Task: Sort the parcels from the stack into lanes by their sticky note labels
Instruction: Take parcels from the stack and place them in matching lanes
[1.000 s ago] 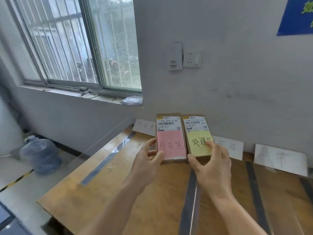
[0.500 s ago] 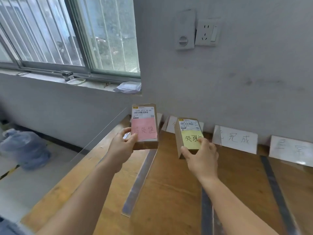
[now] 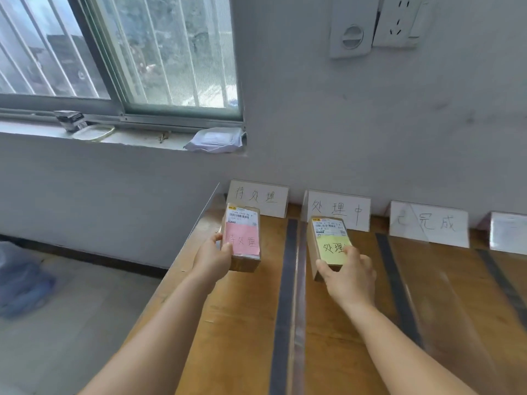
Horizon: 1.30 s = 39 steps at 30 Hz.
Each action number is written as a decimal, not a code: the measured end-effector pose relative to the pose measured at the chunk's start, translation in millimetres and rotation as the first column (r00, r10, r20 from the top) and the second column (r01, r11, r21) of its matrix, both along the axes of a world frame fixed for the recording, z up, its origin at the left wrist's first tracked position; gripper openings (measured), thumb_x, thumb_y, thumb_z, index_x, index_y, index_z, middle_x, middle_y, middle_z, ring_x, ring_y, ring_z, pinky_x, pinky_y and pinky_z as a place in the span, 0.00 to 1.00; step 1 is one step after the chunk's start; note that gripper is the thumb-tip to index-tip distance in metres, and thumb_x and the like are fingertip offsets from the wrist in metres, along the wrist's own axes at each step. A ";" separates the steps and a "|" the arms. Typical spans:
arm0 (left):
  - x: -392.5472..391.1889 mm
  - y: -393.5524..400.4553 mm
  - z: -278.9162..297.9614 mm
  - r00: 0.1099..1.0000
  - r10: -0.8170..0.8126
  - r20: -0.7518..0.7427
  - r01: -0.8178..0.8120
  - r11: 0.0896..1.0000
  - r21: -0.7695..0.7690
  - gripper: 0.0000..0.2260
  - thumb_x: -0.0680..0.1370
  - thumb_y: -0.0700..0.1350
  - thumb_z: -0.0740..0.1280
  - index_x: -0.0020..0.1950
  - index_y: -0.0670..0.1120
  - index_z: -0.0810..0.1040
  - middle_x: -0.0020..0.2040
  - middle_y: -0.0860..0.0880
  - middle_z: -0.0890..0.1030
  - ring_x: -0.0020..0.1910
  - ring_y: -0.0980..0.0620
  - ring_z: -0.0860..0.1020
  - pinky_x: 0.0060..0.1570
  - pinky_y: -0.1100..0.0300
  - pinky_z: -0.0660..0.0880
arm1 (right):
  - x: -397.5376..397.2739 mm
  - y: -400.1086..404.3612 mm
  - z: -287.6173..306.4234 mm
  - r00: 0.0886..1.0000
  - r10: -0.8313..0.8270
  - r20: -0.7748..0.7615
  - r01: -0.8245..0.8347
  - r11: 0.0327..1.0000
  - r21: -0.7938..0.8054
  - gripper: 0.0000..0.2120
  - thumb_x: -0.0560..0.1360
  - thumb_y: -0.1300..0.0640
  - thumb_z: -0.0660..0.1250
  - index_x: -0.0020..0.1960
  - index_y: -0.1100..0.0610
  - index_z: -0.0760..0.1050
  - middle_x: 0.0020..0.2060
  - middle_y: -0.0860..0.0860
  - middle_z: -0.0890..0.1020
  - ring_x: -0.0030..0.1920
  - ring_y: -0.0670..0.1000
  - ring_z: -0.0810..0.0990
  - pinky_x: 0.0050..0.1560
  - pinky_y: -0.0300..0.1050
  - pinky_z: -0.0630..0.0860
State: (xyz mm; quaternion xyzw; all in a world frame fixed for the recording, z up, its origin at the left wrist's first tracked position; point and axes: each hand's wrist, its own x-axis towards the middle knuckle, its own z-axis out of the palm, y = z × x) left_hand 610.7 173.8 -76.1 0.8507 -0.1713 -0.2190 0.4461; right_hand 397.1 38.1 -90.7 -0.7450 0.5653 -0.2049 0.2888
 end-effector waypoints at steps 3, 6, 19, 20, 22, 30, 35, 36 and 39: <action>18.9 -13.8 -12.0 0.999 -0.028 -0.015 0.029 0.999 0.033 0.16 0.81 0.48 0.58 0.69 0.50 0.68 0.50 0.49 0.80 0.45 0.53 0.78 0.41 0.55 0.77 | 10.6 -4.8 -5.9 0.999 -0.024 -0.031 0.024 1.000 -0.004 0.34 0.72 0.41 0.68 0.72 0.53 0.60 0.65 0.56 0.65 0.63 0.59 0.64 0.53 0.50 0.69; 33.7 -27.7 -20.8 0.999 -0.042 -0.007 0.042 0.997 0.058 0.16 0.81 0.47 0.57 0.69 0.49 0.68 0.53 0.47 0.80 0.48 0.50 0.78 0.45 0.53 0.78 | 18.7 -11.4 -11.2 0.997 -0.041 -0.058 0.041 0.999 -0.007 0.32 0.73 0.42 0.67 0.71 0.52 0.60 0.65 0.56 0.65 0.63 0.58 0.64 0.51 0.48 0.68; 51.8 -38.8 -43.5 0.904 -0.252 0.345 0.141 0.938 0.316 0.21 0.81 0.44 0.58 0.74 0.49 0.61 0.67 0.45 0.70 0.63 0.44 0.69 0.57 0.52 0.68 | 33.4 -25.3 -39.5 0.979 0.030 -0.203 -0.029 1.000 0.006 0.32 0.73 0.40 0.66 0.71 0.48 0.61 0.64 0.54 0.60 0.62 0.55 0.62 0.48 0.42 0.67; 49.6 -39.7 -42.0 0.864 -0.317 0.392 0.179 0.919 0.351 0.23 0.81 0.45 0.59 0.75 0.49 0.60 0.71 0.45 0.66 0.68 0.45 0.65 0.62 0.52 0.65 | 32.5 -25.4 -38.4 0.971 0.050 -0.236 -0.055 0.998 -0.016 0.32 0.73 0.39 0.66 0.72 0.48 0.61 0.65 0.54 0.59 0.64 0.56 0.61 0.49 0.42 0.68; 45.1 -44.6 -39.8 0.759 -0.461 0.460 0.261 0.863 0.433 0.24 0.80 0.49 0.61 0.75 0.49 0.61 0.73 0.48 0.63 0.72 0.47 0.59 0.67 0.53 0.60 | 29.8 -25.5 -37.1 0.946 0.098 -0.308 -0.128 0.989 -0.079 0.33 0.73 0.39 0.65 0.73 0.47 0.60 0.70 0.53 0.56 0.68 0.56 0.57 0.58 0.47 0.69; 44.4 -50.9 -41.0 0.600 -0.652 0.464 0.314 0.725 0.613 0.11 0.76 0.40 0.64 0.59 0.48 0.73 0.64 0.49 0.70 0.62 0.47 0.68 0.55 0.54 0.71 | 25.6 -34.1 -38.5 0.845 0.284 -0.454 -0.411 0.887 -0.210 0.23 0.80 0.54 0.60 0.74 0.48 0.61 0.74 0.47 0.63 0.75 0.49 0.55 0.74 0.46 0.47; 44.3 -55.2 -38.2 0.588 -0.662 0.464 0.319 0.718 0.619 0.13 0.76 0.36 0.61 0.58 0.47 0.72 0.62 0.49 0.71 0.61 0.47 0.68 0.54 0.56 0.70 | 29.1 -39.0 -36.5 0.857 0.288 -0.428 -0.402 0.893 -0.203 0.23 0.81 0.58 0.58 0.74 0.49 0.61 0.74 0.48 0.62 0.75 0.49 0.55 0.74 0.46 0.48; 43.8 -55.7 -37.4 0.589 -0.664 0.460 0.314 0.713 0.627 0.13 0.76 0.36 0.61 0.59 0.47 0.72 0.62 0.49 0.71 0.62 0.48 0.68 0.55 0.55 0.70 | 29.9 -38.8 -35.8 0.854 0.290 -0.432 -0.403 0.894 -0.195 0.23 0.81 0.58 0.58 0.75 0.49 0.61 0.75 0.48 0.62 0.75 0.49 0.55 0.74 0.46 0.48; 40.2 -56.3 -34.8 0.577 -0.677 0.457 0.288 0.692 0.662 0.14 0.76 0.39 0.62 0.61 0.47 0.71 0.63 0.49 0.70 0.63 0.48 0.67 0.56 0.56 0.69 | 30.4 -36.7 -31.7 0.842 0.303 -0.446 -0.407 0.900 -0.157 0.27 0.79 0.56 0.61 0.76 0.50 0.57 0.76 0.48 0.59 0.76 0.49 0.53 0.74 0.47 0.47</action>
